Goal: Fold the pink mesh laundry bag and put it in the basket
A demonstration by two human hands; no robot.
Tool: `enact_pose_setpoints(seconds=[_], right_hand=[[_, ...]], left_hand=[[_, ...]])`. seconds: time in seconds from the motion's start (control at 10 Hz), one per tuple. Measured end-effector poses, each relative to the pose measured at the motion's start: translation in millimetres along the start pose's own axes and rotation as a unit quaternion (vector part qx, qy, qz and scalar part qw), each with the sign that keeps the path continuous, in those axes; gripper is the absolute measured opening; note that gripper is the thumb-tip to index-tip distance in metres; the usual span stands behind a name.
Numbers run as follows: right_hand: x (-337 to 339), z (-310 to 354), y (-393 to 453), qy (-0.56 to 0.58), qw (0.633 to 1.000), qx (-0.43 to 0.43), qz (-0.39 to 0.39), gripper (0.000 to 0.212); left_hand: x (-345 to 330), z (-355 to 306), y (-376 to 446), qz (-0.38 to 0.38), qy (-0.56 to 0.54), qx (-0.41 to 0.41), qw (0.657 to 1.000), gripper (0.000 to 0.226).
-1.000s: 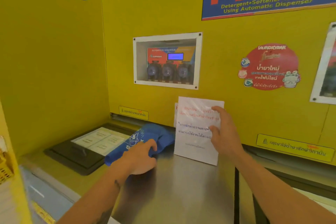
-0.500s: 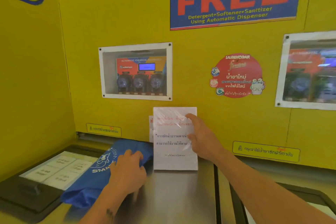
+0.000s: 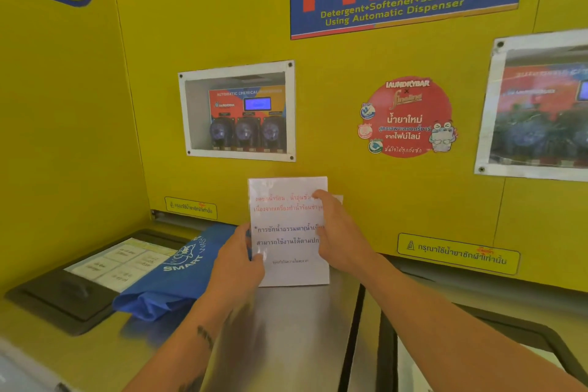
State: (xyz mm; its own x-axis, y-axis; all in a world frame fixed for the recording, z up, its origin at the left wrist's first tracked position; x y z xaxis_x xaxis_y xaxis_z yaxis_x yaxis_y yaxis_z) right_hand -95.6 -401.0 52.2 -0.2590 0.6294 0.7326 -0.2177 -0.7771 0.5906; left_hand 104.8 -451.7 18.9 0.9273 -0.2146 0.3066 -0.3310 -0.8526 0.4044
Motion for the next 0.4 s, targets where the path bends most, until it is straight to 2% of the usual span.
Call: enact_pose_setpoints(seconds=[0.2,0.3,0.4], right_hand=[[-6.5,9.2,-5.1,-0.043,0.999,0.01,0.0,0.076],[-3.2,8.4,-10.4,-0.052,0.999,0.014,0.002,0.075],[13.3,6.8,-18.0,-0.044,0.999,0.016,-0.007,0.071]], left_hand=[[5.9,2.3,-3.9,-0.005,0.018,0.038,0.999,0.052],[7.4,0.5,-7.8,-0.037,0.056,0.037,0.997,0.058],[22.2,-25.0,-16.4,-0.148,0.1,-0.064,0.982,0.054]])
Point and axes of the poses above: each hand's wrist, its own y-axis towards the middle knuckle, its own x-axis out of the back of the hand, z = x × y, the point moved 9 cm from there along y, towards the middle knuckle, and after that the axes turned 11 degrees about -y, right-handed, at the moved point
